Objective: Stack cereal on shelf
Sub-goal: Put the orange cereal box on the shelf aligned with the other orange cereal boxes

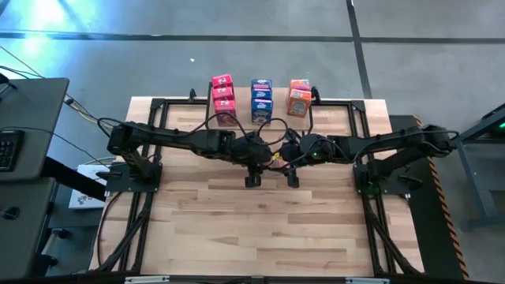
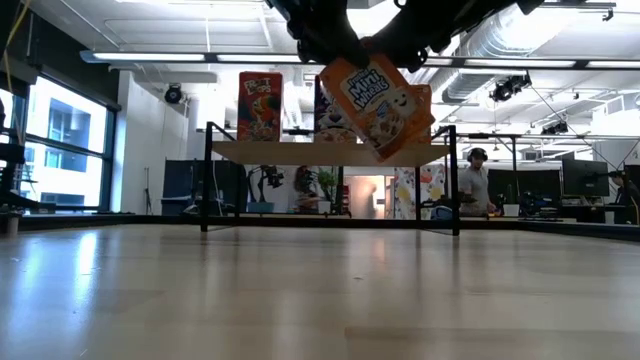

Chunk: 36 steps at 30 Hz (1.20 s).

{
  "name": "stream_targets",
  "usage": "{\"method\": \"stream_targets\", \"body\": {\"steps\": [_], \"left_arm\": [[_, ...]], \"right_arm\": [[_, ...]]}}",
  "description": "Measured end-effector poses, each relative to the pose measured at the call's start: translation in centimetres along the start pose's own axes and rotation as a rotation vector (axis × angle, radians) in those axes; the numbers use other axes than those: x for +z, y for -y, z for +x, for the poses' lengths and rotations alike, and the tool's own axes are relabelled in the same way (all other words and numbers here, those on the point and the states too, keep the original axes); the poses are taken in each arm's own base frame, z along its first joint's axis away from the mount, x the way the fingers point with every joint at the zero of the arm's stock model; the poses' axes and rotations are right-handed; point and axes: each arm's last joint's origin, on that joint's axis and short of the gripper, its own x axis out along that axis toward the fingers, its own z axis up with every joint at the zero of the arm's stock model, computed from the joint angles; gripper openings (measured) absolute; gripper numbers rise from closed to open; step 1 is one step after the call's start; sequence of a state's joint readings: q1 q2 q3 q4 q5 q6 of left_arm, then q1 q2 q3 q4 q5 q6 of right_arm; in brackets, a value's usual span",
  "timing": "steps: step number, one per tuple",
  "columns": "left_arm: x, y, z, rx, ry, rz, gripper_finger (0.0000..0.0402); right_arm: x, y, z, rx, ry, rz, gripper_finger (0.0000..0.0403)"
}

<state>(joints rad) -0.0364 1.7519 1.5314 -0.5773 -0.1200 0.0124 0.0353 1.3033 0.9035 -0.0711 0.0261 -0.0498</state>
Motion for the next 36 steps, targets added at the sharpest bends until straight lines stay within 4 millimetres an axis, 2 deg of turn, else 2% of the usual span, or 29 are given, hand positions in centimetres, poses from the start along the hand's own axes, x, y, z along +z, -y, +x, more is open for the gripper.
{"method": "stream_targets", "body": {"steps": [6,10,19,29,36], "left_arm": [[0.00,0.00,0.00,-0.002,0.000,0.000,0.0149],[0.00,0.01,0.00,-0.003,0.000,-0.016,0.0149],[0.00,0.01,0.00,-0.003,0.000,-0.027,0.0151],[0.04,-0.19,0.02,0.025,0.006,-0.063,0.0211],[0.13,-0.11,-0.27,0.021,0.014,-0.056,0.0217]], "right_arm": [[-0.01,0.00,0.00,0.000,0.000,0.005,0.0165],[-0.02,0.00,0.01,0.001,0.000,0.024,0.0151],[-0.03,-0.02,0.01,0.008,0.000,0.026,0.0156],[-0.04,-0.03,-0.01,0.010,-0.001,0.026,0.0154],[0.00,-0.03,-0.05,0.012,0.002,0.031,0.0154]]}}
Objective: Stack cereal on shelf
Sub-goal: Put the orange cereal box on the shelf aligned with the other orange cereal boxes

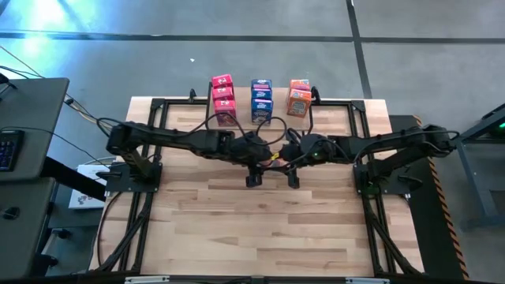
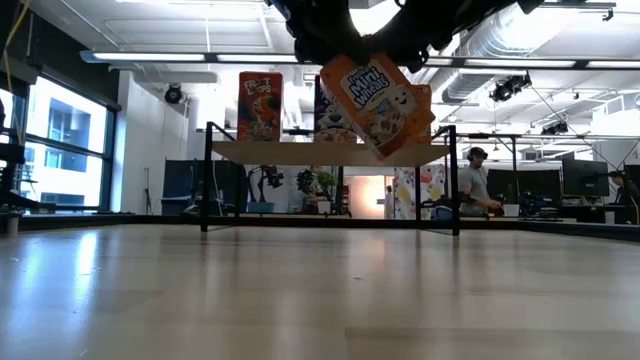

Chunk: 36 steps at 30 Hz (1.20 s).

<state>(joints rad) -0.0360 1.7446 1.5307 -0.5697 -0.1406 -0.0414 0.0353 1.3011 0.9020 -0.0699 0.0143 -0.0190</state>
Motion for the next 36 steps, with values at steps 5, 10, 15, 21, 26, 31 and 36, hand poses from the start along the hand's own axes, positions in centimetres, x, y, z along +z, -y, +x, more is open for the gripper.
{"method": "stream_targets", "body": {"steps": [5,10,15,21,26,31,36], "left_arm": [[0.2,-0.1,-0.9,-0.002,0.020,-0.001,0.0216],[0.3,-0.1,-1.2,-0.002,0.030,-0.003,0.0216],[0.5,-0.1,-1.4,-0.003,0.049,-0.013,0.0216],[0.6,-0.2,-1.3,-0.001,0.056,-0.012,0.0216],[0.8,-0.1,-1.7,-0.004,0.073,0.020,0.0216],[1.6,-0.2,-3.5,-0.007,0.154,0.011,0.0216],[1.5,-0.4,-4.2,-0.007,0.154,0.006,0.0216]], "right_arm": [[0.2,0.0,-0.1,0.001,0.013,0.015,0.0154],[0.3,0.0,-0.4,0.000,0.016,0.014,0.0154],[0.5,0.0,-1.0,0.000,0.027,0.013,0.0154],[0.4,0.0,-1.2,-0.001,0.020,0.019,0.0154],[0.3,0.0,-1.2,0.000,0.010,0.019,0.0154],[-0.3,0.0,-1.1,-0.014,-0.047,0.017,0.0154],[-0.4,0.2,-1.7,-0.060,-0.068,0.015,0.0154]]}}
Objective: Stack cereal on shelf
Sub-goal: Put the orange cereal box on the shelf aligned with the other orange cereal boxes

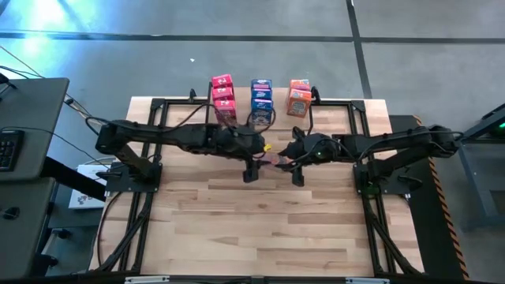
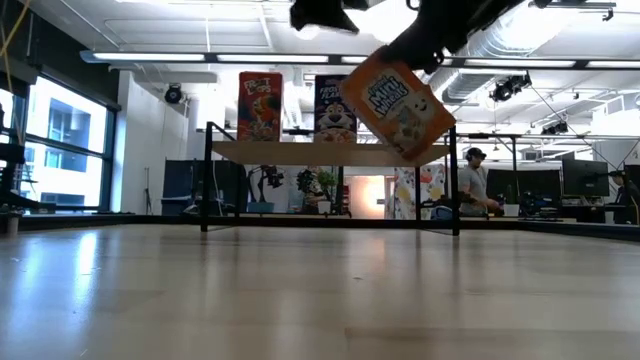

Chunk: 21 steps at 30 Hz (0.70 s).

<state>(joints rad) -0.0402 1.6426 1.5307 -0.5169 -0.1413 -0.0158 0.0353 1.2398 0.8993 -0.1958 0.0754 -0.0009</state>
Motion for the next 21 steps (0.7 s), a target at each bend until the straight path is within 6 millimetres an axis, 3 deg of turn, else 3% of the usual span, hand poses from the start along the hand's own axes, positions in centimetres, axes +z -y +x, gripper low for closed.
{"method": "stream_targets", "body": {"steps": [11,21], "left_arm": [[1.2,-0.5,-3.9,-0.001,0.095,0.003,0.0216],[1.3,-0.8,-5.7,0.001,0.108,0.035,0.0216]], "right_arm": [[0.5,0.4,-2.8,-0.049,0.032,-0.042,0.0154],[1.2,1.5,-8.1,-0.108,0.158,-0.092,0.0154]]}}
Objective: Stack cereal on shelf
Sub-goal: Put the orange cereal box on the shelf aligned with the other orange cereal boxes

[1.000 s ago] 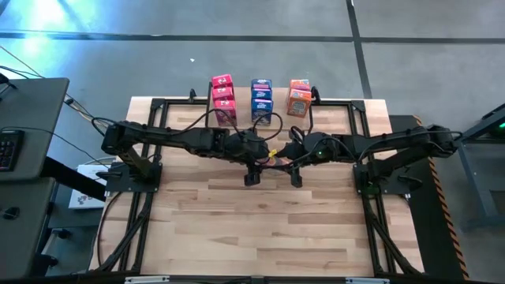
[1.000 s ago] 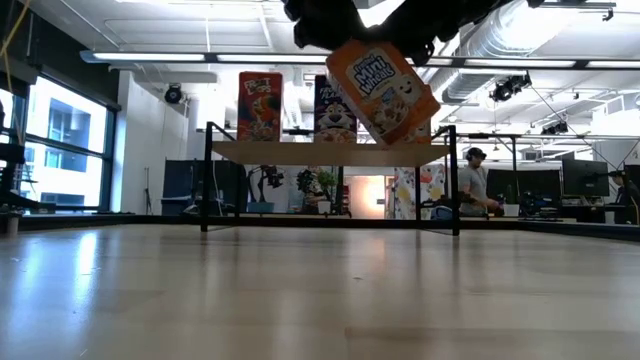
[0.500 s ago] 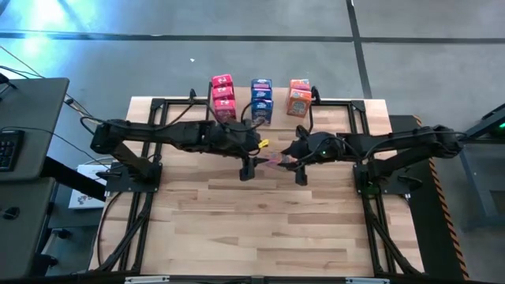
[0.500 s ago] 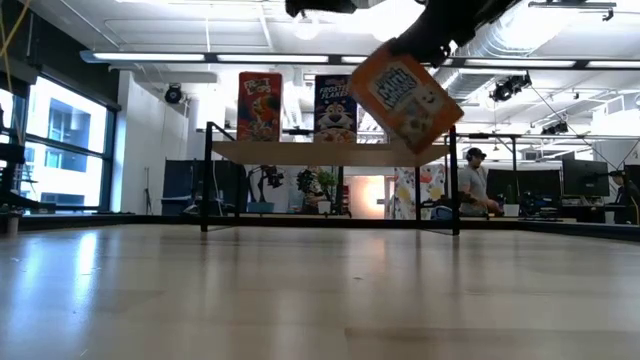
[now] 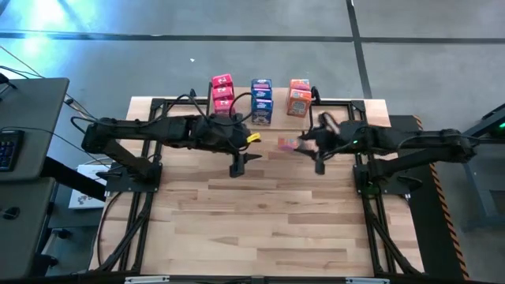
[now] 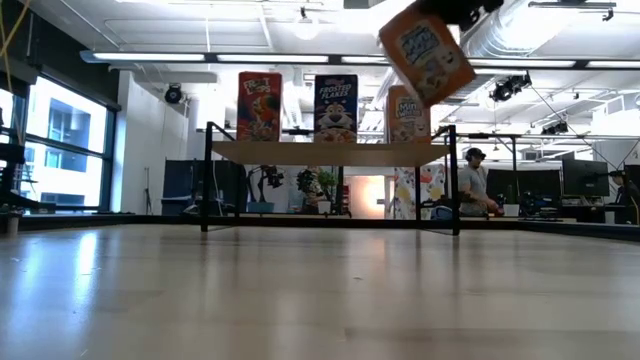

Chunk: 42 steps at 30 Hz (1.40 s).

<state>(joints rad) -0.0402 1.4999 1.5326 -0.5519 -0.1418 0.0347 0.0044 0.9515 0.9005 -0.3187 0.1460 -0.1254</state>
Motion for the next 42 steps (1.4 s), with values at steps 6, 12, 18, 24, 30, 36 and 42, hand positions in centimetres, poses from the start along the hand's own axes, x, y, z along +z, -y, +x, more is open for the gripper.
{"method": "stream_targets", "body": {"steps": [6,12,18,24,30,36,42], "left_arm": [[-0.4,0.0,-0.3,0.001,-0.044,0.009,0.0217],[-0.6,0.0,-0.3,0.000,-0.064,0.009,0.0218],[-0.8,0.0,-0.3,0.000,-0.082,0.006,0.0218],[-0.7,0.0,-0.5,-0.001,-0.075,0.005,0.0218],[-0.7,-0.1,-0.8,-0.004,-0.078,0.004,0.0217],[-0.9,-0.1,-0.8,-0.004,-0.091,-0.002,0.0216],[-1.2,-0.2,-1.9,-0.004,-0.088,-0.002,0.0216]], "right_arm": [[0.6,1.7,-3.6,-0.088,0.099,-0.026,0.0154],[0.7,3.1,-6.5,-0.164,0.187,-0.018,0.0154],[-1.9,3.6,-6.5,-0.219,0.296,0.000,0.0154],[-4.8,3.9,-5.7,-0.232,0.407,-0.014,0.0154],[-6.5,4.6,-4.7,-0.168,0.495,-0.018,0.0154],[-8.1,5.6,-3.6,-0.129,0.545,-0.008,0.0154],[-9.2,6.9,-2.4,-0.085,0.540,-0.011,0.0154]]}}
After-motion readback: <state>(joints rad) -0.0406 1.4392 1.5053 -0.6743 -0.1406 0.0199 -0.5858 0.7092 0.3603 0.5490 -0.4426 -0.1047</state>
